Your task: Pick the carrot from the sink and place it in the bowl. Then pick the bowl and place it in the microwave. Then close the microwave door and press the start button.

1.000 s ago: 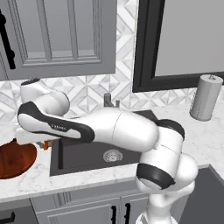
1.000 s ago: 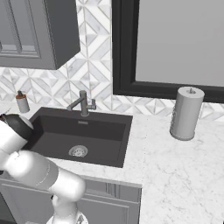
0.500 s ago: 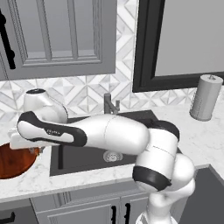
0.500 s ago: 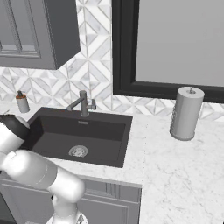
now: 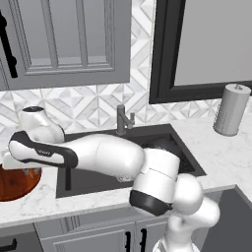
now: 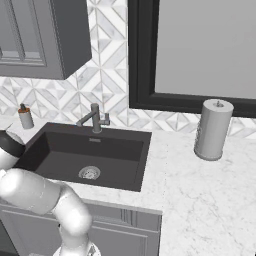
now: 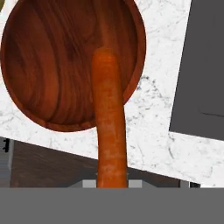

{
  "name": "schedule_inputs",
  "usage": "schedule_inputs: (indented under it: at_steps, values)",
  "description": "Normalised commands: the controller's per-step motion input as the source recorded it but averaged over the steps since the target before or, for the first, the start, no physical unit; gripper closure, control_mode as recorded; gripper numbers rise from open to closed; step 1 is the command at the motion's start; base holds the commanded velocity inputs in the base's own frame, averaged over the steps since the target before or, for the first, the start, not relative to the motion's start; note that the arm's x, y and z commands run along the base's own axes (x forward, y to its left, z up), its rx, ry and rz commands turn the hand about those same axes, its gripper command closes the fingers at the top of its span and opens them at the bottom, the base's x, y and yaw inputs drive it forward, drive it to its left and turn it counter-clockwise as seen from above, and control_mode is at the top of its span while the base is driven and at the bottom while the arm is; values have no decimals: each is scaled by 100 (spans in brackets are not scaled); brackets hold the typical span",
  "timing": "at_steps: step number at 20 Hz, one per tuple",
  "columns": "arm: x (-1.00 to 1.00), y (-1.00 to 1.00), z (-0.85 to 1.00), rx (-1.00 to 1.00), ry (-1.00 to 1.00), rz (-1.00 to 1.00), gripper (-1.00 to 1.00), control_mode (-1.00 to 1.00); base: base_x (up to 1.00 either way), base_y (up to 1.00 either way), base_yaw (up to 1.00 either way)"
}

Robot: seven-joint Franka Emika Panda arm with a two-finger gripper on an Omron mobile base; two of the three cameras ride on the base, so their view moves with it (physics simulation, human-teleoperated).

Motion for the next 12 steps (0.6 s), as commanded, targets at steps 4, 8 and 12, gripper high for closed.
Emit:
schedule_inputs:
  at_steps: [4,8,12]
  values:
    - [32,40,-12,-9,6,0,100,-100,0,0,0]
    - [21,39,-40,-5,0,0,100,-100,0,0,0]
    - [19,22,-31,-3,0,0,100,-100,0,0,0]
